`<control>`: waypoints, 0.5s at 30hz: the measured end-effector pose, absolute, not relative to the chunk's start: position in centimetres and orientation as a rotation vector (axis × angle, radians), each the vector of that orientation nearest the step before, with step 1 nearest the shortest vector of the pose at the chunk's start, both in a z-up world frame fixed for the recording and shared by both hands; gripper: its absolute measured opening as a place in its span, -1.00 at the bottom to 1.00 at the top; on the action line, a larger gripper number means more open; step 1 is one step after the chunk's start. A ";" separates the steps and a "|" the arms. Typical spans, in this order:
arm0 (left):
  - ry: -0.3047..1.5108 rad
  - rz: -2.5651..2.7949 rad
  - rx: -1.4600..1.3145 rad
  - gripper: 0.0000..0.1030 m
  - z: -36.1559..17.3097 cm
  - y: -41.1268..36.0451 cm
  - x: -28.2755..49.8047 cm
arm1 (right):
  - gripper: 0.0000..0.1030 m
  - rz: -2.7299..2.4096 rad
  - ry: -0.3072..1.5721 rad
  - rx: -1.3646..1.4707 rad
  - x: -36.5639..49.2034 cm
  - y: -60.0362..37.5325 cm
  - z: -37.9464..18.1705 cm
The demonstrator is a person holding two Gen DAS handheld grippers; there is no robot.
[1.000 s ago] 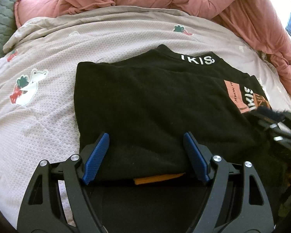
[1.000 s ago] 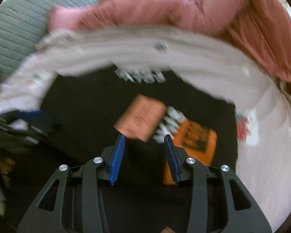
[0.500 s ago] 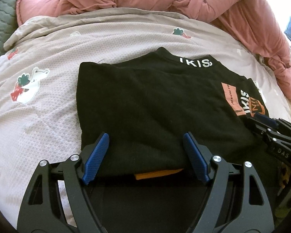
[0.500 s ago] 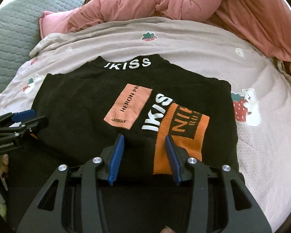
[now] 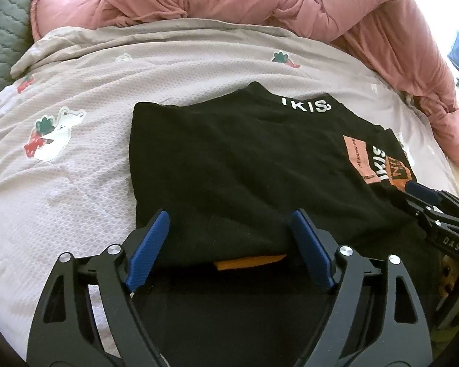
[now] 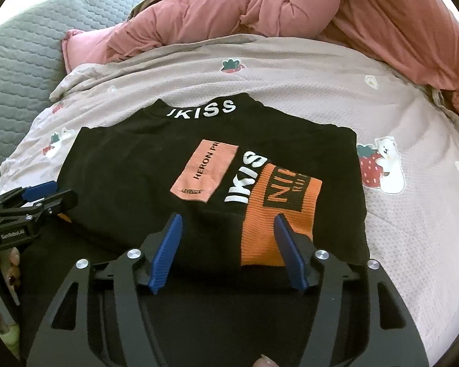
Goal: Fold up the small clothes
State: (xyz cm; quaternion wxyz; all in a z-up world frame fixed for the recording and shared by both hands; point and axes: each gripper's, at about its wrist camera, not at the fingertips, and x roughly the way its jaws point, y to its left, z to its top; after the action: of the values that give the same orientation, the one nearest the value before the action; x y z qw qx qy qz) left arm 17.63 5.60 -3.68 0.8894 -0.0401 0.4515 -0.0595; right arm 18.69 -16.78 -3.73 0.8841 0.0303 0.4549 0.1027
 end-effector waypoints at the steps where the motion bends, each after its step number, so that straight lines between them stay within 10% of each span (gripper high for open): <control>1: 0.937 -0.123 -0.085 0.47 -3.7 5.6 17.6 | 0.21 0.214 0.946 0.063 18.7 -16.8 -3.7; 15: 0.878 -0.096 -0.113 0.81 -1.4 6.7 16.4 | 0.64 0.210 0.913 0.077 17.7 -17.2 -2.5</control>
State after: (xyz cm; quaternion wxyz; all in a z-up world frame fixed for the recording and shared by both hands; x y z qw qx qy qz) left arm 16.44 6.69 -1.44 0.9025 -0.0546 0.4247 -0.0462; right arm 17.71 -17.16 -2.47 0.8917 0.0372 0.4397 0.1012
